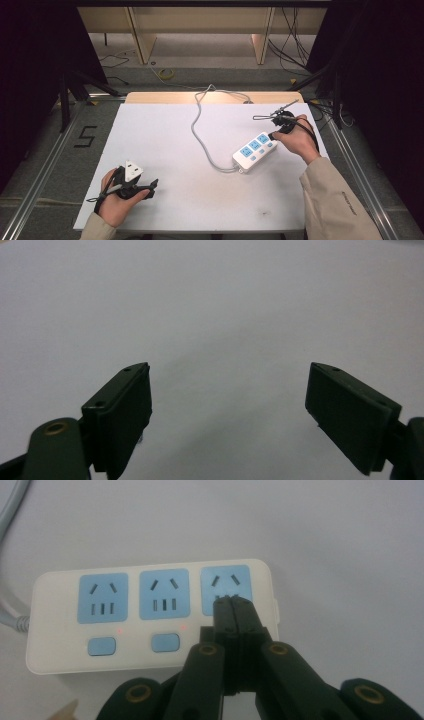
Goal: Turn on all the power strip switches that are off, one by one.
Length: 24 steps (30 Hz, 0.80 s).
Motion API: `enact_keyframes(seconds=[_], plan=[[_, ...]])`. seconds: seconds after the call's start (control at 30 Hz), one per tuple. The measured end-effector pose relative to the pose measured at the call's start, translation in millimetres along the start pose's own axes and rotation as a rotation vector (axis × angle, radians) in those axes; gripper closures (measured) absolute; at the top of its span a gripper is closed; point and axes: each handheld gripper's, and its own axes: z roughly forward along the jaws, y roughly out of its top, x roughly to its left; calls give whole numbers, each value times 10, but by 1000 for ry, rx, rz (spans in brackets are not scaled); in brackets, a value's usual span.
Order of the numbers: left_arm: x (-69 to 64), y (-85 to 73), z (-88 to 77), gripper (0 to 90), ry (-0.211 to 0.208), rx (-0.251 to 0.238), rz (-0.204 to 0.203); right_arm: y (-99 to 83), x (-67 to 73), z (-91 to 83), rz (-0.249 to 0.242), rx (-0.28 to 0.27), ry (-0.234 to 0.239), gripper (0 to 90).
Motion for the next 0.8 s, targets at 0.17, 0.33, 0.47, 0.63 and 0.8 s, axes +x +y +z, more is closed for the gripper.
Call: enact_keyframes(seconds=[0.17,0.33,0.47,0.63,0.8], plan=[[-2,0,3,184,-2,1,-2,-4,-28,8,6,5,-3,900],[-2,-1,1,184,-1,0,-4,-3,-51,18,10,6,-8,900],[0,0,0,184,0,-2,-1,-4,-69,27,15,11,-11,900],[-1,-2,3,184,0,-4,-7,-3,-96,39,22,13,-15,900],[2,-1,0,184,0,-2,-1,5,-109,45,21,14,-18,900]])
